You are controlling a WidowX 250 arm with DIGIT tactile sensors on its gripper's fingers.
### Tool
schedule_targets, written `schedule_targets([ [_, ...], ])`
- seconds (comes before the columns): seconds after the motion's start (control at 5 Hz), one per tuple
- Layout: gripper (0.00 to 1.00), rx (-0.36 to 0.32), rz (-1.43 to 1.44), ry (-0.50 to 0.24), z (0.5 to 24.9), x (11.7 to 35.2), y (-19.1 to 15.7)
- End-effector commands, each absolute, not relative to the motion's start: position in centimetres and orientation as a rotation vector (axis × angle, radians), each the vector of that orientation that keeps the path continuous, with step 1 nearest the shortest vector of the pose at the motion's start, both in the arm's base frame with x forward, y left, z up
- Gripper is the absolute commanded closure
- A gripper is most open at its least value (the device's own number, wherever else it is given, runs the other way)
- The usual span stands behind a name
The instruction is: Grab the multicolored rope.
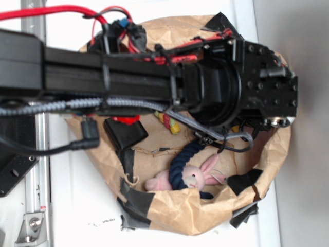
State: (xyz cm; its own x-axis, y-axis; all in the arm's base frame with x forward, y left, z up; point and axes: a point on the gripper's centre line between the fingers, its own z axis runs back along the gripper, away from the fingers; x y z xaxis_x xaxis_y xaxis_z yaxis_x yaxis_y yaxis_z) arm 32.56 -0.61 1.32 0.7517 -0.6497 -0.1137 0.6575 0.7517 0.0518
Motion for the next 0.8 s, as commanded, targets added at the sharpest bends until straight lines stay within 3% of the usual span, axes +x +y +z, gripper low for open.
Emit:
schedule_targets([
  [0.0,1.00,0.287,-0.402,-0.051,8.2,27.3,-1.7],
  [0.2,1.00,0.149,-0.153,0.008,13.6,26.8,-0.7],
  [0.4,1.00,0.081,0.096,0.026,18.6,27.0,-0.3],
  [0.6,1.00,0.050,0.188,0.009,19.9,26.8,-0.5],
])
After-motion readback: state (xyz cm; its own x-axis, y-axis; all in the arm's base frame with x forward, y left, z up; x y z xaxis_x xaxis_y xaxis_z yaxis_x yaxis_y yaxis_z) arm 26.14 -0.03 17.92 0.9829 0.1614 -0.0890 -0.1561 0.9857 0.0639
